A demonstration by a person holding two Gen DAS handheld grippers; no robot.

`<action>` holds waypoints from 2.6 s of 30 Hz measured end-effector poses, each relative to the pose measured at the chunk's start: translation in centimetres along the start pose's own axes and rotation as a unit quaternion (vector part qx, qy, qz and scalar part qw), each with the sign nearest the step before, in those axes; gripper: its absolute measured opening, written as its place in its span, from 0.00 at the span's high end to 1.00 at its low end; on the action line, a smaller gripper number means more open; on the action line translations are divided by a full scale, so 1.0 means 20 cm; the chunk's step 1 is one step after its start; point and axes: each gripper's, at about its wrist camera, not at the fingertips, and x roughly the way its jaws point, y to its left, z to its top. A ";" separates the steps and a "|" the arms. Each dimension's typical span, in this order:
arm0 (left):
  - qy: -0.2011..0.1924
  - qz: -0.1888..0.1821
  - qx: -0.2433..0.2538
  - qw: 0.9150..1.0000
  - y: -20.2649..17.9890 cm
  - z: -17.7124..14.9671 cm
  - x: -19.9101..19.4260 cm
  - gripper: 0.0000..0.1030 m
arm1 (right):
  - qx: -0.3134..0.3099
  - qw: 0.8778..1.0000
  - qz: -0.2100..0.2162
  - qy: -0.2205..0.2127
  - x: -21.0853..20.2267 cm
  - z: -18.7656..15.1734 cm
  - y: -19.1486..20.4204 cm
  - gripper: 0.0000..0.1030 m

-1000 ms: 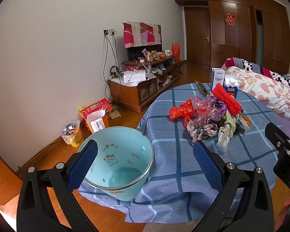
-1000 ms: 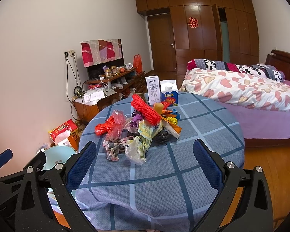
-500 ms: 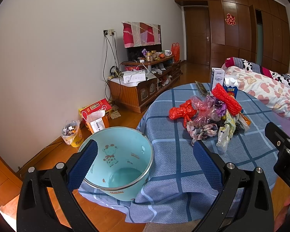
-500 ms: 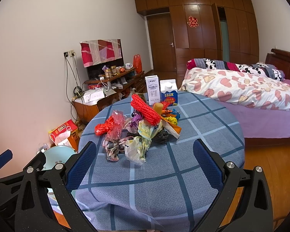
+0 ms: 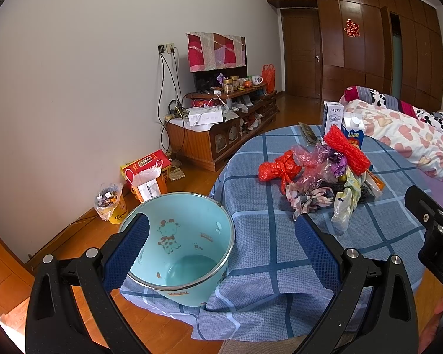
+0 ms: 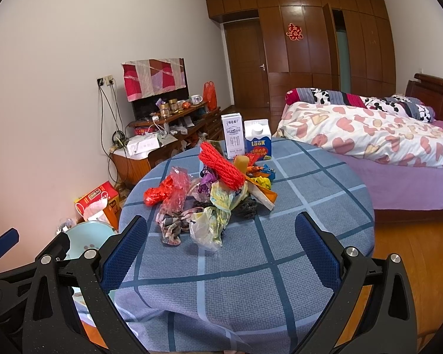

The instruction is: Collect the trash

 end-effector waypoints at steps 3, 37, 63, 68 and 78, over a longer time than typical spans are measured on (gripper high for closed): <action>0.006 -0.001 -0.001 1.000 0.00 -0.01 0.02 0.06 | -0.001 1.000 -0.001 0.004 0.02 -0.02 0.01 0.05; 0.047 -0.089 0.031 0.994 -0.22 0.09 0.64 0.12 | -0.022 0.998 0.020 0.052 0.66 0.17 -0.24 0.42; 0.085 -0.194 0.068 0.975 -0.57 0.20 1.00 0.83 | -0.031 0.992 0.089 0.088 0.95 0.28 -0.19 0.81; 0.064 -0.198 0.055 0.977 -0.51 0.24 0.91 0.84 | -0.021 0.993 0.090 0.073 0.85 0.29 -0.18 0.81; 0.042 -0.224 0.036 0.973 -0.39 0.25 0.69 0.84 | -0.009 0.996 0.076 0.053 0.69 0.26 -0.16 0.81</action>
